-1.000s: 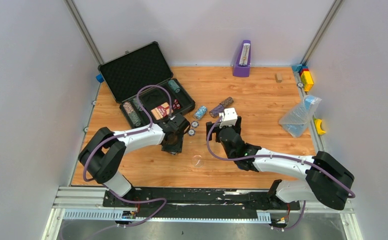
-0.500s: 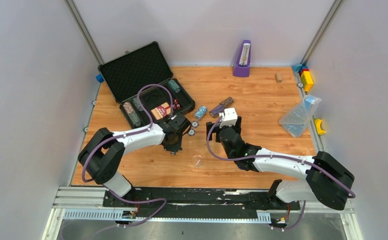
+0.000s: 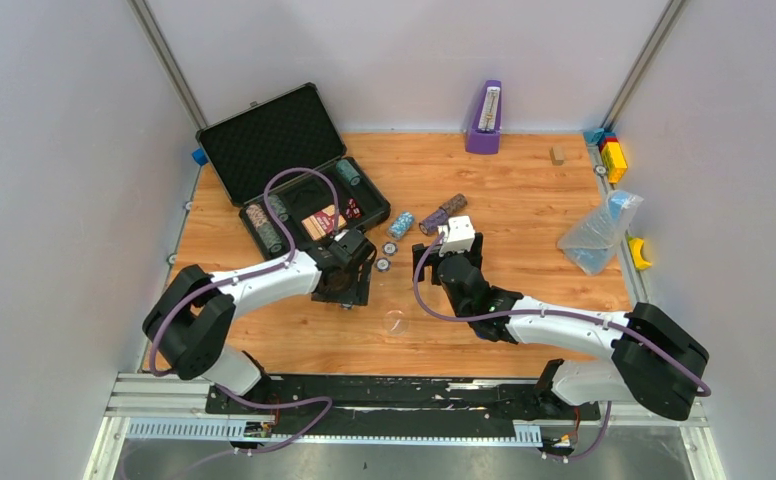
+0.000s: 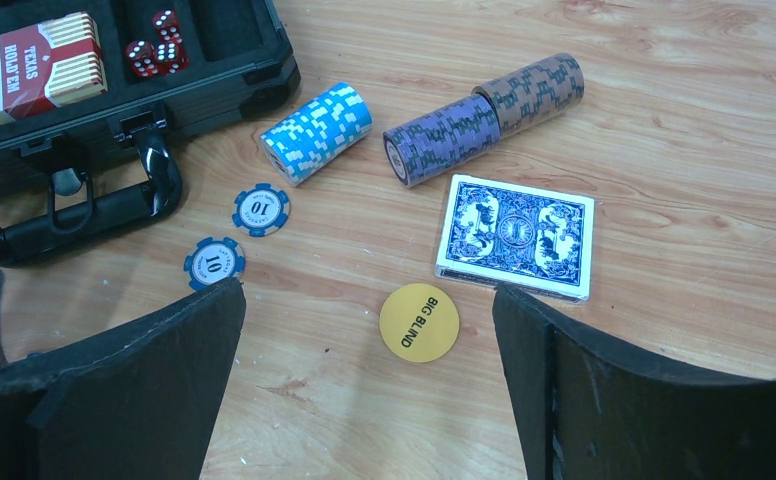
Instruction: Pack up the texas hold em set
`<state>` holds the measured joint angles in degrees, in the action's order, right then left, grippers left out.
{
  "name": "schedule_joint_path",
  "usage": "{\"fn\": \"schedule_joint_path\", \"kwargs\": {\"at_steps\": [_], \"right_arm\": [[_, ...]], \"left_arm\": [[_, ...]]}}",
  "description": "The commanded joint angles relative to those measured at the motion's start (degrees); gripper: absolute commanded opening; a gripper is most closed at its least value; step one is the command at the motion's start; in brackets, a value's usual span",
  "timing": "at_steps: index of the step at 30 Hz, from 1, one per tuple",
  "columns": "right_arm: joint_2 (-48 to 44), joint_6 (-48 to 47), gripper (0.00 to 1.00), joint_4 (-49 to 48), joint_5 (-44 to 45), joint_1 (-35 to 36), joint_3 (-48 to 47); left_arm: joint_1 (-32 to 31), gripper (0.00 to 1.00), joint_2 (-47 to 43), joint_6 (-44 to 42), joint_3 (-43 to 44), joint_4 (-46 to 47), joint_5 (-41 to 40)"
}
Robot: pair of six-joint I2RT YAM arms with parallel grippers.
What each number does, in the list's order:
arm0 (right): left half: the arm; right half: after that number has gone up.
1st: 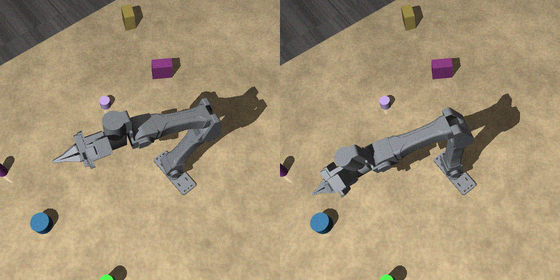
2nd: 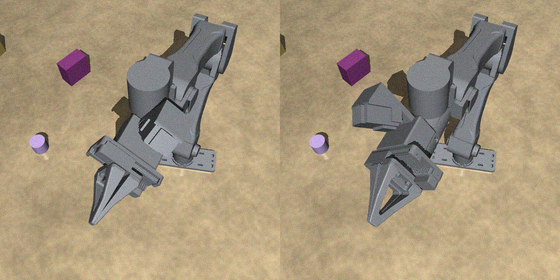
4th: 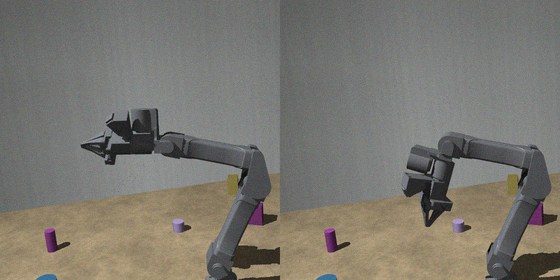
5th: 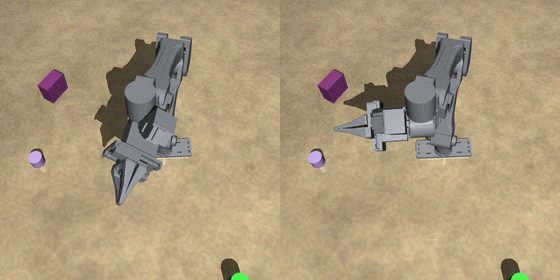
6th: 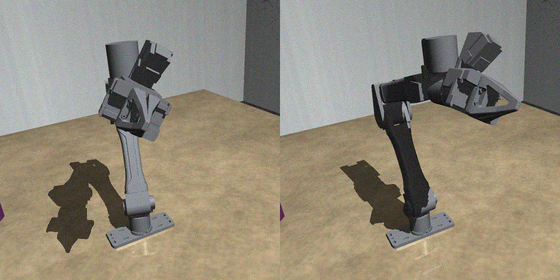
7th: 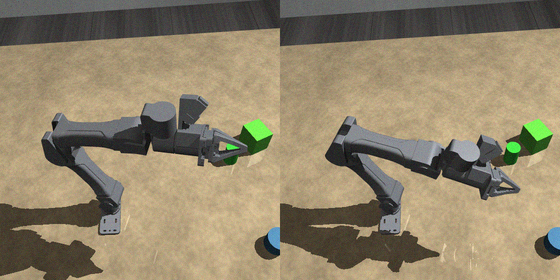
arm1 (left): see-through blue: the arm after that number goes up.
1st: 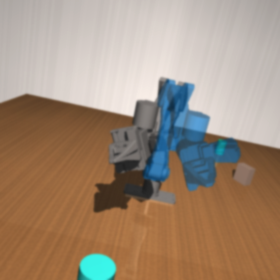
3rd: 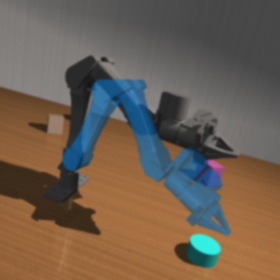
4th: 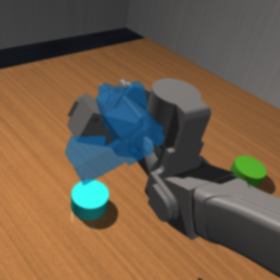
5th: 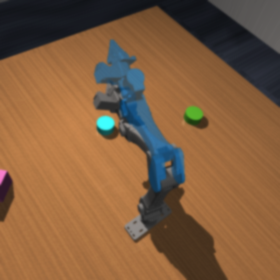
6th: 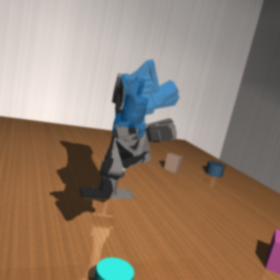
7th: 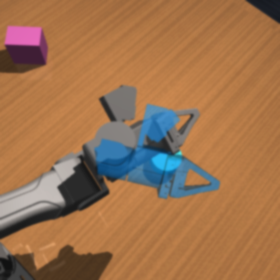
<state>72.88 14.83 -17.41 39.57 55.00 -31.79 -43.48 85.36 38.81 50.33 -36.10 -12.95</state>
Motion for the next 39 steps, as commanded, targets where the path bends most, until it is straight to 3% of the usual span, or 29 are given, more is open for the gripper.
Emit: {"fn": "schedule_joint_path", "kwargs": {"at_steps": [1,4,9,14,15,17,23,24,25,26,27,28,30,33,39], "right_arm": [[-1.3,-0.1,0.96,-0.9,0.3,0.2,-0.9],[-1.3,-0.2,0.96,-0.9,0.4,0.2,-0.9],[-1.3,-0.2,0.96,-0.9,0.3,0.1,-0.9],[-1.5,-0.2,0.96,-0.9,0.2,0.2,-0.8],[-1.5,-0.2,0.96,-0.9,0.3,0.2,-0.8],[-1.6,-0.2,0.96,-0.9,0.1,0.2,-0.8],[-1.8,-0.2,0.96,-0.9,0.1,0.2,-0.6],[-1.9,-0.2,0.96,-0.9,0.1,0.2,-0.7],[-1.9,-0.2,0.96,-1.0,0.0,0.2,-0.7],[-1.8,-0.2,0.96,-1.0,0.0,0.2,-0.7],[-1.7,-0.2,0.96,-1.0,-0.1,0.2,-0.6],[-1.6,-0.2,0.96,-1.0,0.0,0.2,-0.7],[-1.5,-0.2,0.96,-1.0,0.1,0.2,-0.7],[-1.5,-0.3,0.96,-1.0,0.2,0.2,-0.7],[-0.7,-1.0,0.96,0.3,-3.6,0.1,-1.6]], "left_arm": [[0.0,0.82,3.2,-0.5,-1.1,2.8,1.0],[-0.1,0.75,5.7,-0.4,-1.3,4.1,1.3],[0.0,0.43,9.4,0.1,-0.9,4.2,1.4],[0.0,0.22,9.5,0.9,-1.0,4.1,1.8],[0.0,0.09,9.5,0.8,-0.8,3.9,1.8],[0.0,0.0,9.4,0.8,-0.6,3.6,1.5],[0.0,0.0,7.0,0.7,-0.3,2.9,0.6],[0.0,0.02,5.7,0.6,-0.3,2.9,0.3],[0.0,0.13,5.0,0.4,-0.1,3.2,0.2],[-0.1,0.46,3.4,0.2,-0.1,3.5,0.5],[0.0,0.59,2.6,-0.1,-0.1,4.3,0.7],[0.0,0.78,1.1,-0.2,-0.1,4.8,1.0],[0.0,0.96,-0.7,-0.6,-0.1,6.7,1.5],[0.0,1.0,-0.7,-1.3,0.7,8.7,1.4],[-0.3,0.94,-1.4,0.8,-1.9,12.7,0.0]]}}
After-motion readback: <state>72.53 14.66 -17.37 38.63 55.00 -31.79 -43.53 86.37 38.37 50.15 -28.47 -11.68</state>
